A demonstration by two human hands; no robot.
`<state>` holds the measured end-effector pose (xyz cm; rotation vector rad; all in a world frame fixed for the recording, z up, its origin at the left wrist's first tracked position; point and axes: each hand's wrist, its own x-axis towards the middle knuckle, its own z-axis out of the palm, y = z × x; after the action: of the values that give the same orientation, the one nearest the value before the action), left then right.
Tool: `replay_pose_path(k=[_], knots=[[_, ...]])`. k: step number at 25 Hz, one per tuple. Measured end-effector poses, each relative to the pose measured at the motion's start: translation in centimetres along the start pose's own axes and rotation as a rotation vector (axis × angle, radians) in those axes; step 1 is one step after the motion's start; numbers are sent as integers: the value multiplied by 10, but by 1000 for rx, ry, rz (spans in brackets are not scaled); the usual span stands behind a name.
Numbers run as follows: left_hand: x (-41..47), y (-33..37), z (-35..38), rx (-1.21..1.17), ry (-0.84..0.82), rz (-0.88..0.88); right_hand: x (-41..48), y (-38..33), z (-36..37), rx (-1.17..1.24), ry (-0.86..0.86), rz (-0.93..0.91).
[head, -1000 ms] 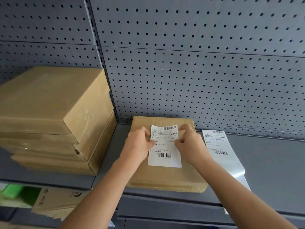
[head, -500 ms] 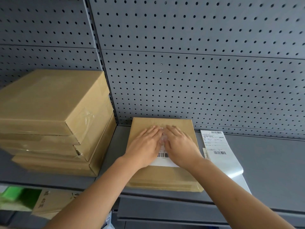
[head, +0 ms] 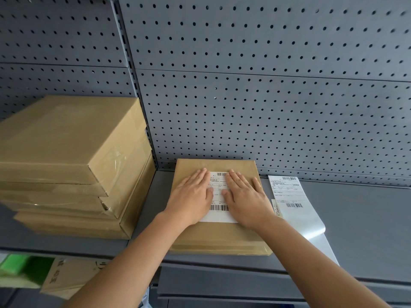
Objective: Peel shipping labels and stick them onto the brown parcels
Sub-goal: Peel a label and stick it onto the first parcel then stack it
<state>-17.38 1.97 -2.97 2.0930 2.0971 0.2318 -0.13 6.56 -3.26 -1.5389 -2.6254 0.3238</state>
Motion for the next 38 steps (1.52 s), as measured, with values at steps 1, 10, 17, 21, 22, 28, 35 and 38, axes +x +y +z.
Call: replay_pose_path(k=[1, 10, 17, 21, 22, 28, 35, 38], knots=[[-1, -2, -1, -9, -1, -20, -2, 3, -2, 6, -2, 20], [-31, 11, -5, 3, -9, 89, -29, -10, -4, 55, 21, -107], [-42, 14, 4, 89, -30, 97, -40, -11, 7, -40, 10, -144], [-47, 7, 0, 71, -73, 27, -47, -2, 0, -36, 0, -66], [-48, 4, -1, 69, -86, 9, -48, 3, 0, -25, -2, -39], [-72, 6, -9, 45, -112, 2, -63, 11, -6, -10, 45, 11], [-101, 26, 2, 108, -110, 134, -96, -22, 14, -30, 40, -224], [-104, 20, 0, 92, -119, 80, -99, -12, 17, -71, 23, -201]])
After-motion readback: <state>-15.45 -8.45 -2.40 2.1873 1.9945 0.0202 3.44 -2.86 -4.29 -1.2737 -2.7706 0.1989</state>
